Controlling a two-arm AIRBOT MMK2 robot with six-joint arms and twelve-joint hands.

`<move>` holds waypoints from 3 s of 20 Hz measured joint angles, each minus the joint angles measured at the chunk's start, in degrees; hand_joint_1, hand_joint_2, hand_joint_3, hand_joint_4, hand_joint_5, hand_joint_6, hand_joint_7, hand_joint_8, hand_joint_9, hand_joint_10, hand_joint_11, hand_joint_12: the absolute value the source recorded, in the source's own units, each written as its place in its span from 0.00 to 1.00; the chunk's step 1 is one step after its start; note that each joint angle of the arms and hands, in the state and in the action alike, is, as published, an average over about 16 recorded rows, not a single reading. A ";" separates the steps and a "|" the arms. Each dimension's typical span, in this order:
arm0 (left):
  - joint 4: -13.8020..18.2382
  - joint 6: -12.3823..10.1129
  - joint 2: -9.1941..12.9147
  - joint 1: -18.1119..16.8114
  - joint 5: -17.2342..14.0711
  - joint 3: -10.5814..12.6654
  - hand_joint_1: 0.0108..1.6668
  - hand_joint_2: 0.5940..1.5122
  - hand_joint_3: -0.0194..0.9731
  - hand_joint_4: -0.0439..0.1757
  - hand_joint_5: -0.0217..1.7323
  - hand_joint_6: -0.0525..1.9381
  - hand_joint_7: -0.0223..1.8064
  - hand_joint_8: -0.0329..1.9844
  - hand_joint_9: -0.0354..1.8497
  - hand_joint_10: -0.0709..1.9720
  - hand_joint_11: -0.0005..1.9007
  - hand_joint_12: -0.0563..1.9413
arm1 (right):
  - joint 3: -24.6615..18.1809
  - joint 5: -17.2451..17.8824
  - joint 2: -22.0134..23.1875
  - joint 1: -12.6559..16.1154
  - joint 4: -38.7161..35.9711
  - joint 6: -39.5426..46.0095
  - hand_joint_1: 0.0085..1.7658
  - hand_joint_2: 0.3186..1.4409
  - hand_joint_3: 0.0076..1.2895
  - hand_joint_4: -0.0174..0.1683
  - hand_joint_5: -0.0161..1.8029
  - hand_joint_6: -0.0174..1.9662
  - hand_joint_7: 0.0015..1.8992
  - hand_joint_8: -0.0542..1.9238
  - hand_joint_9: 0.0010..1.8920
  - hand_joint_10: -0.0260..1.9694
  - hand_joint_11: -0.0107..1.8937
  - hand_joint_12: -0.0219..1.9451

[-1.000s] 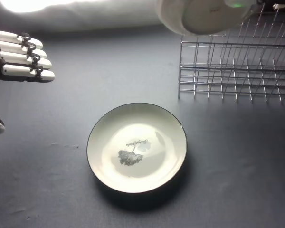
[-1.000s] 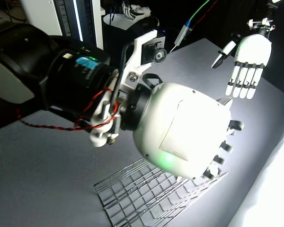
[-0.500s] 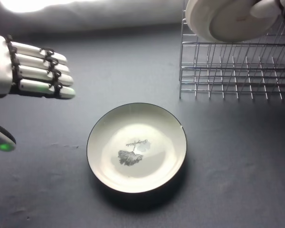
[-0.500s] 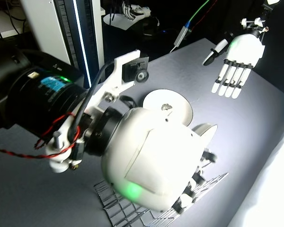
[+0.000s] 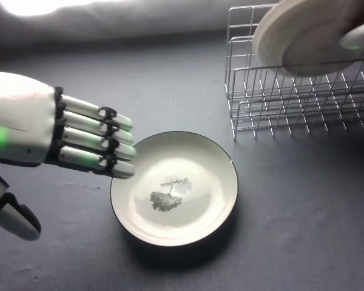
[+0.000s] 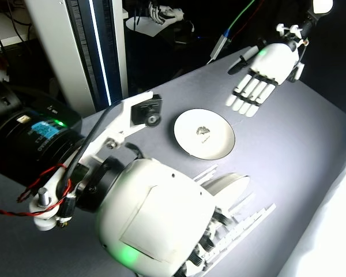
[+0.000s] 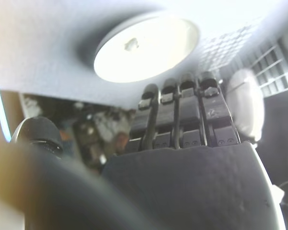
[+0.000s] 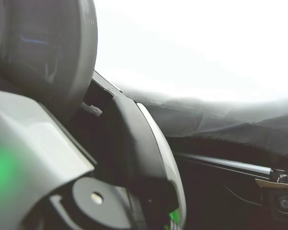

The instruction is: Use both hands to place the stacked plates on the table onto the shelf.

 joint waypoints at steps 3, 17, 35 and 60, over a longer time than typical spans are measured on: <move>0.99 0.51 -1.29 0.67 -1.38 -0.14 0.01 0.58 0.04 0.20 0.02 0.03 0.02 0.03 0.03 0.04 0.01 0.04 | 0.19 0.94 0.28 -1.71 -1.48 0.02 0.75 0.63 0.00 0.05 0.49 0.53 0.55 0.37 0.50 0.48 0.38 0.62; 5.80 3.15 -6.67 3.14 -0.67 3.12 0.01 0.58 0.04 0.20 0.02 0.03 0.02 0.03 0.03 0.04 0.01 0.04 | 0.46 5.82 1.07 -6.17 -6.19 0.01 0.66 0.68 0.00 0.06 0.33 0.10 0.34 0.04 0.42 0.20 0.10 0.62; 7.94 3.47 -8.28 4.32 0.01 4.88 0.01 0.56 0.04 0.19 0.02 0.03 0.02 0.03 0.03 0.04 0.01 0.04 | 0.54 13.21 0.07 -3.85 -18.23 -2.05 0.54 0.58 0.01 0.06 0.11 0.02 0.08 0.03 0.09 0.02 0.02 0.36; -1.20 6.47 -8.56 15.75 0.54 5.66 0.01 0.57 0.04 0.15 0.01 0.01 0.02 0.01 0.02 0.03 0.01 0.02 | -7.59 27.42 -5.37 -3.72 -59.91 -5.54 0.54 0.56 0.00 0.13 0.06 0.02 0.05 0.03 0.05 0.02 0.02 0.27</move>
